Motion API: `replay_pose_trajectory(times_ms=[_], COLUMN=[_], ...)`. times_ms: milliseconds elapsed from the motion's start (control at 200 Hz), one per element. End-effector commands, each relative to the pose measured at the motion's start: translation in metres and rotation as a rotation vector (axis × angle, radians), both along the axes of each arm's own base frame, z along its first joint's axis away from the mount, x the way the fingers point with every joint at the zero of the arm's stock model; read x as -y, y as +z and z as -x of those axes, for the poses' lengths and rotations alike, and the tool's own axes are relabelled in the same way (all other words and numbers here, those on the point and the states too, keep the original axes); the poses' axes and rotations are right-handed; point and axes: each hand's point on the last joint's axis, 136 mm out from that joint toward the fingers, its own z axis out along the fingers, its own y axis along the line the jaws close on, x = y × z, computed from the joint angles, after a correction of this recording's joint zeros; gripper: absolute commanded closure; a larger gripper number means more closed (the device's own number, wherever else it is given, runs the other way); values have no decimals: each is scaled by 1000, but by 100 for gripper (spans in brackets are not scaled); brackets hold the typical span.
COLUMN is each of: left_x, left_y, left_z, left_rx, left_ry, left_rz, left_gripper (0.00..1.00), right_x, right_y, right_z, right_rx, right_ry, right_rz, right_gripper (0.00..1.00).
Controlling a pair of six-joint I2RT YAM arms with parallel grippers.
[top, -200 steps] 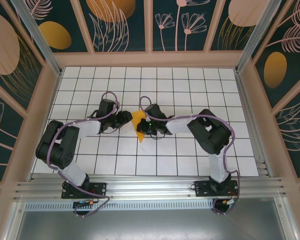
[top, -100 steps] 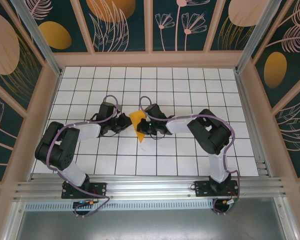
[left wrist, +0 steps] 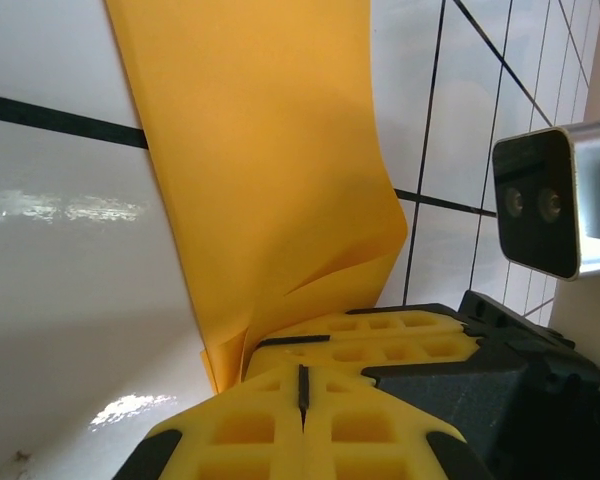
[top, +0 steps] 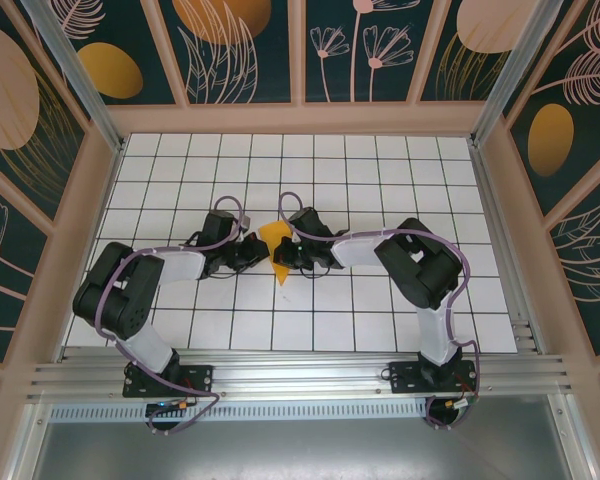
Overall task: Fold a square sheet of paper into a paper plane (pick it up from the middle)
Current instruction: Third fold the triangle at the center of the table.
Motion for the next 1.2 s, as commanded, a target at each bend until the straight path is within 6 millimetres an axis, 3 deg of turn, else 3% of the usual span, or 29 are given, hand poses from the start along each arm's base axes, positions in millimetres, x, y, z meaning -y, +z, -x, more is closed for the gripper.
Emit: replay_pose_trajectory(times_ms=[0, 240, 275, 906, 1196], left_x=[2, 1, 0, 4, 3], left_y=[-6, -9, -19, -5, -21], left_z=[1, -4, -2, -10, -8], left_rx=[-12, -11, -34, 8, -32], left_ry=[-13, 4, 4, 10, 14], left_rz=[-6, -23, -36, -3, -22], left_gripper=[100, 100, 100, 100, 100], right_x=[14, 14, 13, 14, 14], right_y=[-25, -24, -24, -26, -25], right_z=[4, 5, 5, 6, 6], right_rx=[-57, -57, -57, -61, -62], right_ry=[-24, -22, -21, -19, -20], right_rz=[82, 80, 78, 79, 79], right_gripper=[100, 100, 100, 100, 100])
